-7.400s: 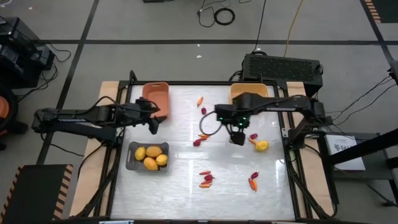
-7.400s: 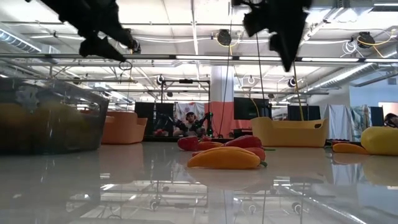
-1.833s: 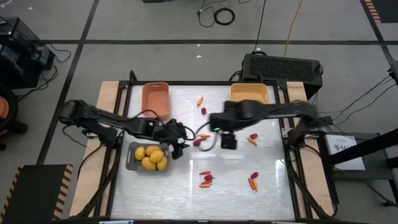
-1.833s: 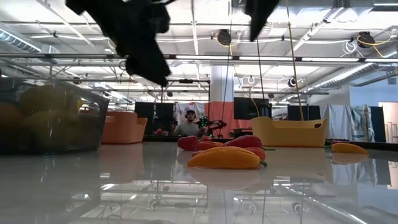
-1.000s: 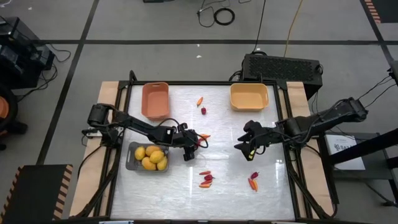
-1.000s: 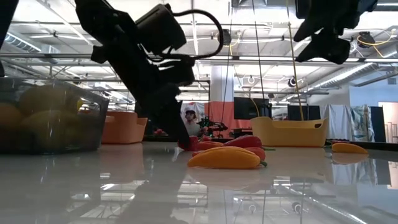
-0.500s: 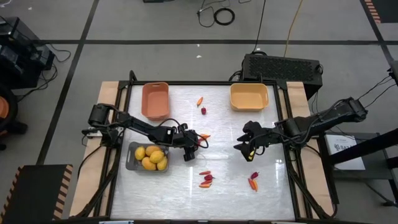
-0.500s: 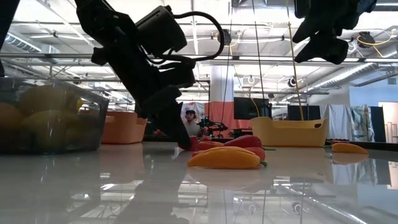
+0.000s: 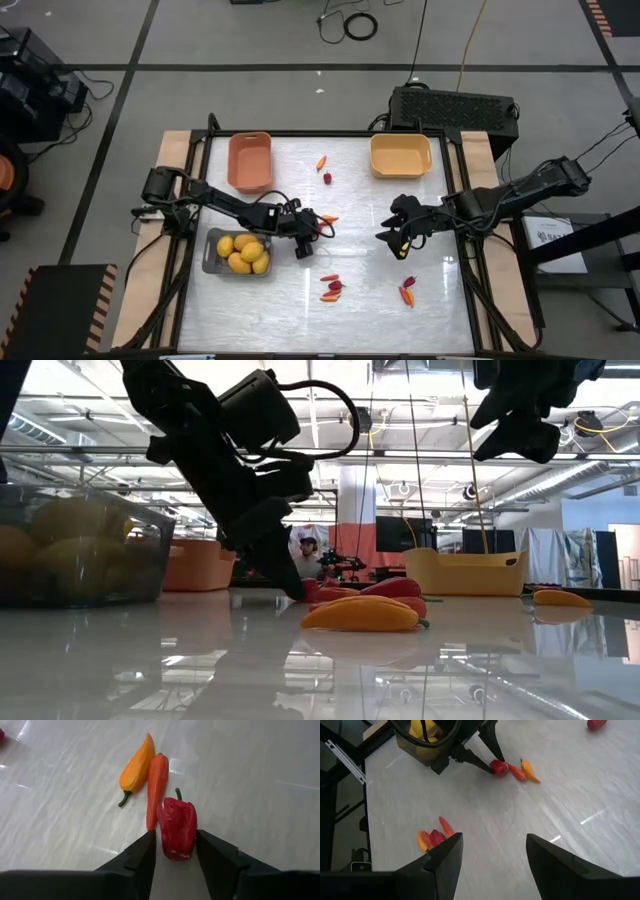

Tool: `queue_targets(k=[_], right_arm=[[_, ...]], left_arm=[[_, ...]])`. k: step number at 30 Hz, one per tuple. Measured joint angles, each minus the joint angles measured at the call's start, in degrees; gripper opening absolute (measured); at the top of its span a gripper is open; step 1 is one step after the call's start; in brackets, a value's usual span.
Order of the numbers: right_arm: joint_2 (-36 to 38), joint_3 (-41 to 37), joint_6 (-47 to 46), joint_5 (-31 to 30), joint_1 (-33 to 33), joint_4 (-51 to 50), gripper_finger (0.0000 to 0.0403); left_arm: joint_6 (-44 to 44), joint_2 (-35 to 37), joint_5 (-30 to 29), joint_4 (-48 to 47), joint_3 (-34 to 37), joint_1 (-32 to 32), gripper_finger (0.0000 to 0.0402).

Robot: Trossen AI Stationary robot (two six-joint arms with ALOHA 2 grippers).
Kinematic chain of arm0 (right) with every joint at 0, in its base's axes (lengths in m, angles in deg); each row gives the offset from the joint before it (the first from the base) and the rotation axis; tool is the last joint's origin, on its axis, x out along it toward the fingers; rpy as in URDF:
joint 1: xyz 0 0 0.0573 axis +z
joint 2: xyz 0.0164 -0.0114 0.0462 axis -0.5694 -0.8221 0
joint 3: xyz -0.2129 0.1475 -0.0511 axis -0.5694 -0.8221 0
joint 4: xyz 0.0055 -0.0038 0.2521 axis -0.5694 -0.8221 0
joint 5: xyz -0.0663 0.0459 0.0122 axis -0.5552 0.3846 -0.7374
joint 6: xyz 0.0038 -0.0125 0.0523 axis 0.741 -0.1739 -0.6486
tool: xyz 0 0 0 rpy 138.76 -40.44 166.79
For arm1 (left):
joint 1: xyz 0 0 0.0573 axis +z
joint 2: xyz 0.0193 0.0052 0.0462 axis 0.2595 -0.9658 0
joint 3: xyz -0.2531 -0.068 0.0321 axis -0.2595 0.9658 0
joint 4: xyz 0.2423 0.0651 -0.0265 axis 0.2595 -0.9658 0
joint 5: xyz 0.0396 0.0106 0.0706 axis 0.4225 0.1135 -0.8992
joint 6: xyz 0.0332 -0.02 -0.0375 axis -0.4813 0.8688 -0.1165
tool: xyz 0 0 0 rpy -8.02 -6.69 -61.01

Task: Sort produce into baskets
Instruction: Put the red bell pepper into the orange bin

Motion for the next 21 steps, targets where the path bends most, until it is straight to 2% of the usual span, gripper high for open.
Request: queue_targets(k=[13, 17, 21], right_arm=[[-0.02, 0.0, 1.11, -0.09, 0.0, -0.46, 0.021], [-0.02, 0.0, 1.72, -0.11, 0.0, -0.46, 0.021], [-0.02, 0.0, 2.14, -0.13, 0.0, -0.44, 0.021]], left_arm=[[-0.03, 11.29, 0.12, -7.64, -2.34, 3.92, 0.0105], [-2.1, 12.1, 3.33, -7.56, -2.4, 4.31, 0.0108], [-6.82, 10.06, 4.18, -8.22, -2.4, 3.56, 0.0138]])
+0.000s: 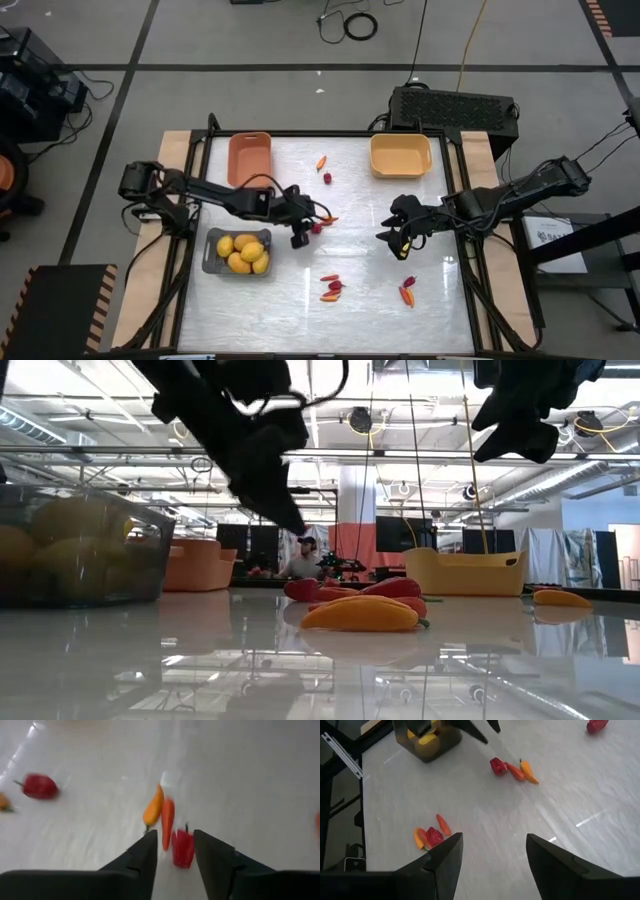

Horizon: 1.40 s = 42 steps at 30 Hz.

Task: Sort produce into baskets
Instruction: Put the red bell pepper into the orange bin

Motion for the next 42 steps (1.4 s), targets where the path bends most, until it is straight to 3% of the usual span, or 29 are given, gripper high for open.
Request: queue_targets(k=[11, 21, 26, 36, 42], right_arm=[[0.0, 0.0, 0.42, -0.01, -0.02, 0.15, 0.021], [0.0, 0.0, 0.42, 0.0, -0.02, 0.04, 0.021], [0.0, 0.0, 0.42, -0.02, -0.02, 0.02, 0.021], [-0.02, 0.0, 0.44, -1.53, -0.04, 0.0, 0.021], [-0.02, 0.0, 0.44, -1.53, -0.04, 0.0, 0.021]], left_arm=[[0.28, -7.59, 4.16, 2.95, 0.07, -0.24, 0.0253], [0.86, -11.48, 3.93, 4.66, 0.09, -0.26, 0.0262], [2.27, -11.79, 4.01, 4.69, 0.0, -0.35, 0.0236], [4.86, -11.49, 4.1, 4.46, 0.0, -0.34, 0.0131], [6.82, -7.24, 4.41, 0.4, -0.21, 0.54, 0.0106]])
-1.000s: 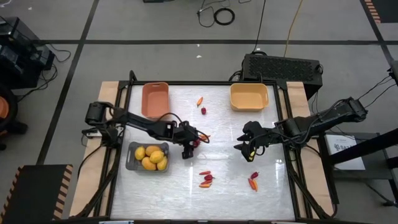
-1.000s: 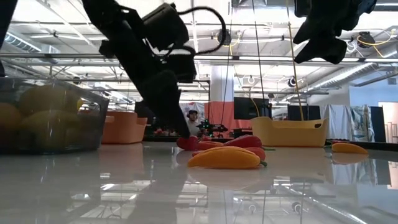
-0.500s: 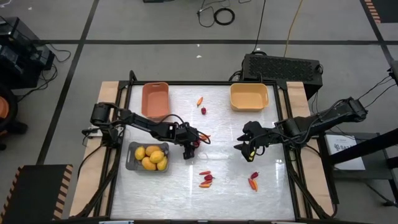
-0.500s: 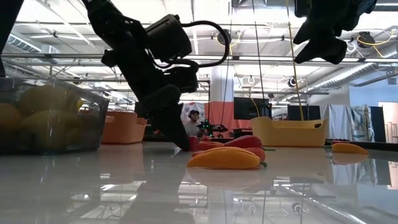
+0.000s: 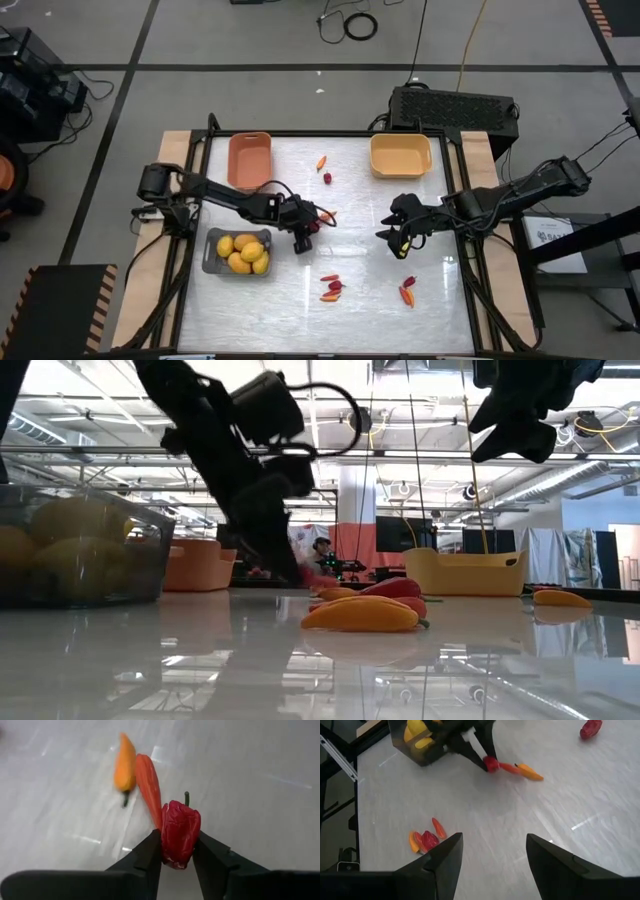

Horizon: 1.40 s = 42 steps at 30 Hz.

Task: Sort produce into baskets
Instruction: Put the red bell pepper into the orange bin

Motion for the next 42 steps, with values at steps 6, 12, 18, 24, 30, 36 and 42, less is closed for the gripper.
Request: queue_targets(k=[6, 12, 18, 24, 30, 36, 42], right_arm=[[0.0, 0.0, 0.0, -1.23, 0.01, 0.01, 0.021], [-0.04, 0.0, 0.0, -1.63, 0.02, 0.33, 0.021], [-0.22, 0.02, 0.28, -1.84, 0.0, 0.46, 0.021], [-2.06, 0.02, 0.16, -3.13, 0.0, 0.56, 0.021], [-5.3, 0.04, 0.04, -2.69, 0.02, 1.73, 0.021], [-8.08, 0.02, -0.01, -2.54, -0.01, 3.36, 0.021], [-8.48, 0.06, 0.0, -2.36, -0.04, 4.36, 0.021]], left_arm=[[-0.73, 8.69, -2.89, -12.55, -1.66, 2.61, 0.0105], [-3.24, 19.06, -9.58, -22.89, -1.82, 7.66, 0.0105], [-6.44, 24.1, 2.26, -21.72, -1.78, 11.65, 0.0105], [-6.12, 19.87, 7.91, -16.18, -1.65, 8.07, 0.0105], [-4.48, 10.53, 11.01, -6.27, -1.03, 2.72, 0.0105], [-4.46, 2.92, 10.15, 0.82, -1.03, -1.34, 0.0105], [-4.44, 0.79, 8.69, 0.68, -0.97, -2.04, 0.0114]])
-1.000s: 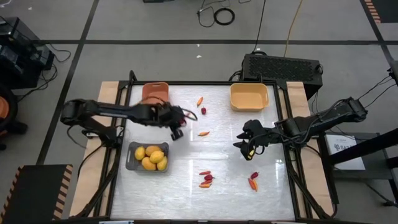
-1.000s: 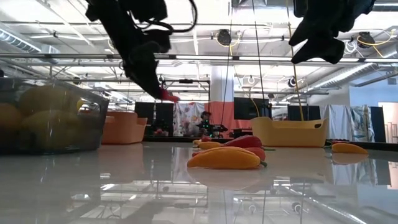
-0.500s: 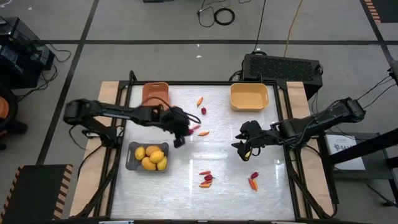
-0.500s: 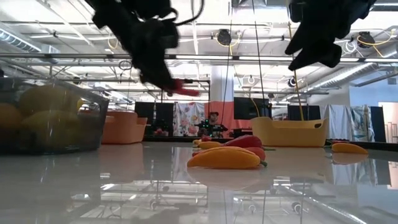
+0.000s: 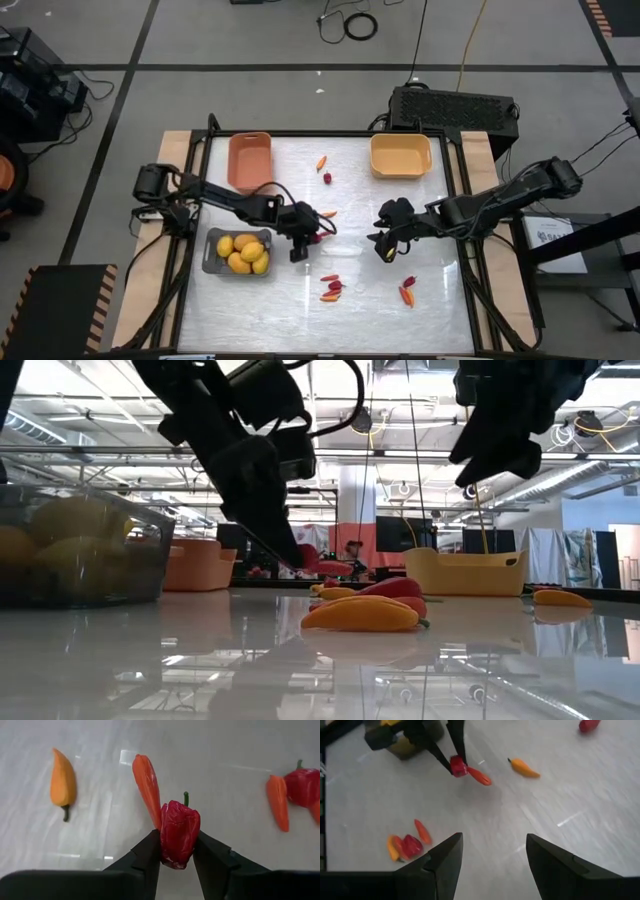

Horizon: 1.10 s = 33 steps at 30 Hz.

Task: Sort produce into baskets
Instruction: Put the red bell pepper into the orange bin

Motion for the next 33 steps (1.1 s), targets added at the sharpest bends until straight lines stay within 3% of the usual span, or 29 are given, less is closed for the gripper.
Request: queue_targets(k=[16, 33], right_arm=[[0.11, -0.04, 0.0, 0.0, 0.0, -0.09, 0.021], [0.09, -0.04, 0.0, 0.0, 0.0, -0.12, 0.021]], left_arm=[[-0.17, -0.22, -2.87, 0.35, 0.0, 0.09, 0.0187], [-0.53, -2.97, -2.54, 0.03, -0.07, -1.15, 0.019]])
